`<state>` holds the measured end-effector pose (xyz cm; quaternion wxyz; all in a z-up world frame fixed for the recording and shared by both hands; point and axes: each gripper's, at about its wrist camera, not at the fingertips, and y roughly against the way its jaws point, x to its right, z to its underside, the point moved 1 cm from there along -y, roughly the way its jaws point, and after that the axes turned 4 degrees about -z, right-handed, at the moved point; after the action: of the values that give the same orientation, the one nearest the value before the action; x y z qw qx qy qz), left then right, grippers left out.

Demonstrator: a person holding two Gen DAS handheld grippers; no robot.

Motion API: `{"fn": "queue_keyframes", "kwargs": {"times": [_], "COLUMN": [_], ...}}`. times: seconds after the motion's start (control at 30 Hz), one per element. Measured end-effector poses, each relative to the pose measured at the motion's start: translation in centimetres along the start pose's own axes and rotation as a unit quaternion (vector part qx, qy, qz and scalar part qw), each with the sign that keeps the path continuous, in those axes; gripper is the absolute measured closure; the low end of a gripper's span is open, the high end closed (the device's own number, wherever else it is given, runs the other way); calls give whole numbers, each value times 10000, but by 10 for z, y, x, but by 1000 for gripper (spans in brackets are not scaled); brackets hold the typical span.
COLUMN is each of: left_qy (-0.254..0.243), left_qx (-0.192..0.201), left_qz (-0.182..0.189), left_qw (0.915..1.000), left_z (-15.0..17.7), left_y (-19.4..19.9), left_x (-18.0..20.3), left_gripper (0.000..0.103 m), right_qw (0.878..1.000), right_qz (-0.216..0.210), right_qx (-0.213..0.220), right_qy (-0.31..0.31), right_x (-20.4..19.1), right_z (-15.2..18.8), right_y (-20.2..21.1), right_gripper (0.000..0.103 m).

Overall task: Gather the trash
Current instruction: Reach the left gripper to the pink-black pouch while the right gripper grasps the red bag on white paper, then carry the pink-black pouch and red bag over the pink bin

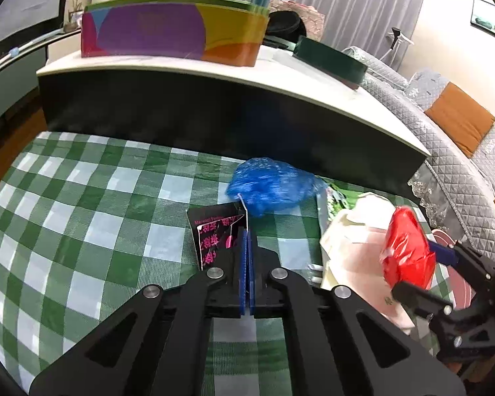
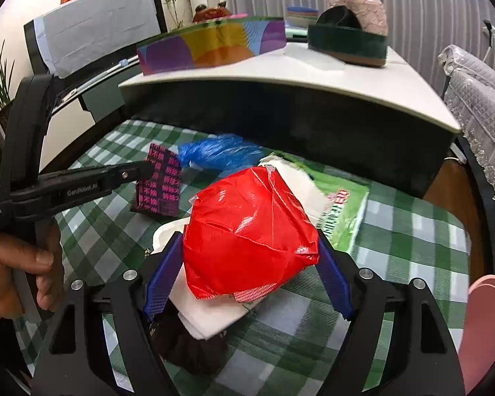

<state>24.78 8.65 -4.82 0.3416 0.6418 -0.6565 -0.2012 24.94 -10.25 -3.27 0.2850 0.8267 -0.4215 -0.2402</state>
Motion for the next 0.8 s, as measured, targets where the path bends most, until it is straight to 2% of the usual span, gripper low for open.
{"fn": "queue_keyframes", "kwargs": {"times": [0.53,0.8], "left_qy": [-565,-619], "left_qx": [462,662], "left_qz": [13,133], "left_qw": [9973,9958], "left_z": [6,10], "left_y": [70,102], "left_x": [24,32], "left_gripper": [103,103], "right_qw": [9969,9927], "right_qz": [443,700], "right_qx": [594,866], "right_qy": [-263,-469], "right_x": [18,28], "right_z": [9,17], "right_y": [91,141], "right_gripper": [27,27]}}
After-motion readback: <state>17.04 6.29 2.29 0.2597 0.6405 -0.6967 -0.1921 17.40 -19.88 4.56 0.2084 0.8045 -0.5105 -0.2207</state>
